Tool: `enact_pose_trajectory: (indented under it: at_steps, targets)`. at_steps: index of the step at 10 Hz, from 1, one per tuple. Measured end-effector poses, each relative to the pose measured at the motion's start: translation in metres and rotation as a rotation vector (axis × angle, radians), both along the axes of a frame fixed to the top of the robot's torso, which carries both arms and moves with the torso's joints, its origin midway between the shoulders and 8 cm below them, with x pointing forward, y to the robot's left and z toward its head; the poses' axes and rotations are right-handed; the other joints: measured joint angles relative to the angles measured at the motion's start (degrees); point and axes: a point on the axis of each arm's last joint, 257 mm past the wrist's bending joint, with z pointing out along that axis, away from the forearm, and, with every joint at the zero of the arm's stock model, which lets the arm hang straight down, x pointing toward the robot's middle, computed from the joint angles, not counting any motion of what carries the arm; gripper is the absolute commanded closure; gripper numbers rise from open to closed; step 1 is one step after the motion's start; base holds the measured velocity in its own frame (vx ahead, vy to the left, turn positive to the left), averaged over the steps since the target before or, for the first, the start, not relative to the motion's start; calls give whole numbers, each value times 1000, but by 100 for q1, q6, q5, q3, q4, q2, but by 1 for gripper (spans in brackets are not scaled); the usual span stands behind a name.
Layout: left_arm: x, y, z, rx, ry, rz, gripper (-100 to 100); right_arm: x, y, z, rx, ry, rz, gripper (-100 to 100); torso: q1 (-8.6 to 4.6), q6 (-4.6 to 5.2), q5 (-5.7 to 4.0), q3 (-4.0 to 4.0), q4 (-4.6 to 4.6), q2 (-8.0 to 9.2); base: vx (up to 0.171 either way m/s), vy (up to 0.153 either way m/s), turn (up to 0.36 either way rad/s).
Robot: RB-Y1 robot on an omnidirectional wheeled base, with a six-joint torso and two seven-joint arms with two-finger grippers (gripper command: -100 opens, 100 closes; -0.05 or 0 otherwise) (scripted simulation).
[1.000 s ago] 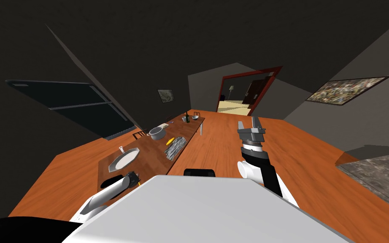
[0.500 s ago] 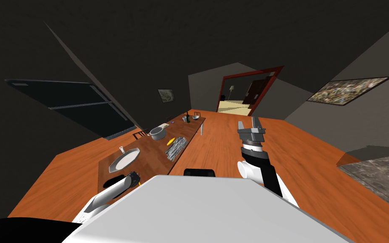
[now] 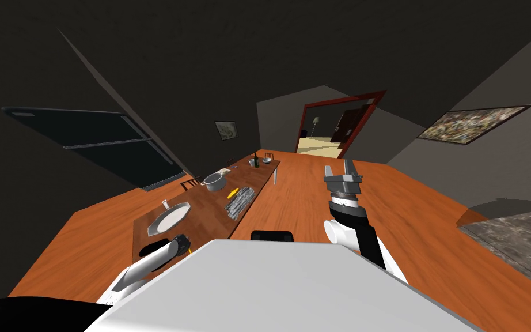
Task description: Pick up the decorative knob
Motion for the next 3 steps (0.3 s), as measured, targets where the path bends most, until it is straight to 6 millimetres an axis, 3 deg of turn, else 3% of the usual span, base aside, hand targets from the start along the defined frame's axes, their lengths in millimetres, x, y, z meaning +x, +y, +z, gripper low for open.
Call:
enact_pose_trajectory:
  at_steps: [2, 3]
  targets:
    - [-4, 3, 9, -2, 3, 2, 100, 0, 0, 0, 0, 0, 0, 0, -16, -2, -4, 2, 0, 2, -13, -48, 3]
    - [-5, 3, 9, -3, 4, 3, 0, 0, 0, 0, 0, 0, 0, 0, -1, -1, 0, -1, -1, -3, -2, -7, 1]
